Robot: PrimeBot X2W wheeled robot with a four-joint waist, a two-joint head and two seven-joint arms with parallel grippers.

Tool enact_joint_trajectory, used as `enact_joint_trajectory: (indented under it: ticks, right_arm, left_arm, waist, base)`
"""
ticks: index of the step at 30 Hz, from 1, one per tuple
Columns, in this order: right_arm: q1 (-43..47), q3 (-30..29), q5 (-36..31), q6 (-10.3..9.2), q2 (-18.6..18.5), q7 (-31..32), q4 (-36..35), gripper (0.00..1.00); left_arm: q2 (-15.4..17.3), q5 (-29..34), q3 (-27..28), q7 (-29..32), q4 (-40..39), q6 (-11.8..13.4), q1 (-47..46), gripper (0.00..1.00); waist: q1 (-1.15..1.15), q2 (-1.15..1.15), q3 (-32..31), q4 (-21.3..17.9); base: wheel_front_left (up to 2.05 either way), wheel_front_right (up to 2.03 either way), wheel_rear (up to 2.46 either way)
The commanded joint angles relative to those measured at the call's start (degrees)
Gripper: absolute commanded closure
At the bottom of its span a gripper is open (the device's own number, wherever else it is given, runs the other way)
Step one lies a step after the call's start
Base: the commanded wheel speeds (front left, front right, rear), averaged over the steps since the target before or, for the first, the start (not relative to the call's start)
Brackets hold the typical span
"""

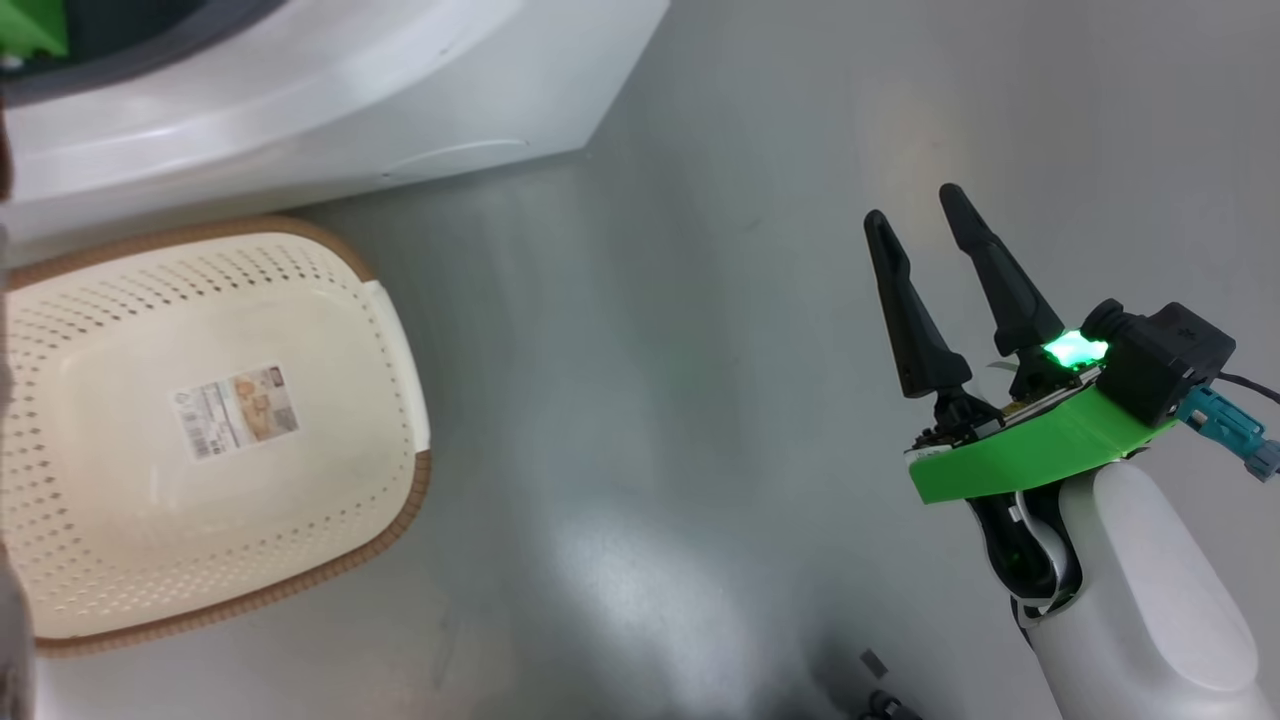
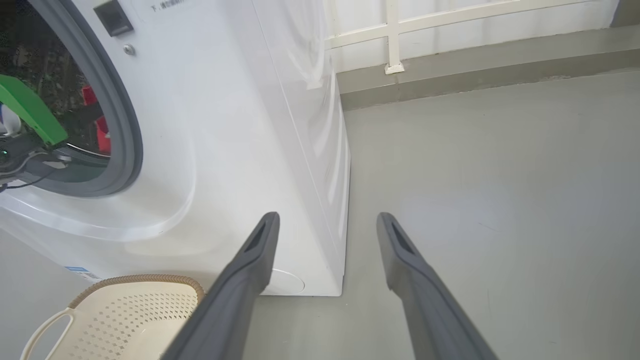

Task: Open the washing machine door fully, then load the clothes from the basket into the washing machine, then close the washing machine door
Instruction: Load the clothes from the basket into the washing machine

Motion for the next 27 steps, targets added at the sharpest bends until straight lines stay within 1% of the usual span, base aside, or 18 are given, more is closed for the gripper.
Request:
enact_joint_trajectory:
  ticks: [1, 14, 27]
  right_arm:
    - [1.08, 1.04, -0.08, 0.09, -0.47, -0.27, -0.95, 0.0]
    - [2.03, 1.67, 0.4, 0.09, -1.73, -0.27, 0.31, 0.0]
    - [3.97, 1.7, 0.89, 0.09, -3.55, -0.27, 1.37, 0.0]
  left_arm:
    - [2.16, -0.48, 0.61, -0.43, -2.21, -0.72, 1.72, 0.0]
    - [2.13, -1.76, 2.36, -0.44, -10.46, -1.72, 15.09, 0.0]
    - [-0.89, -2.59, 5.0, -0.44, -22.32, -1.17, 31.35, 0.0]
  waist:
    - [0.0, 0.0, -1.5, 1.22]
    - [0.0, 0.0, -8.57, 3.67]
    - [0.0, 0.0, -15.75, 7.06]
  base:
    - [0.0, 0.0, 0.0]
    - [0.0, 0.0, 0.0]
    - [0.0, 0.0, 0.0]
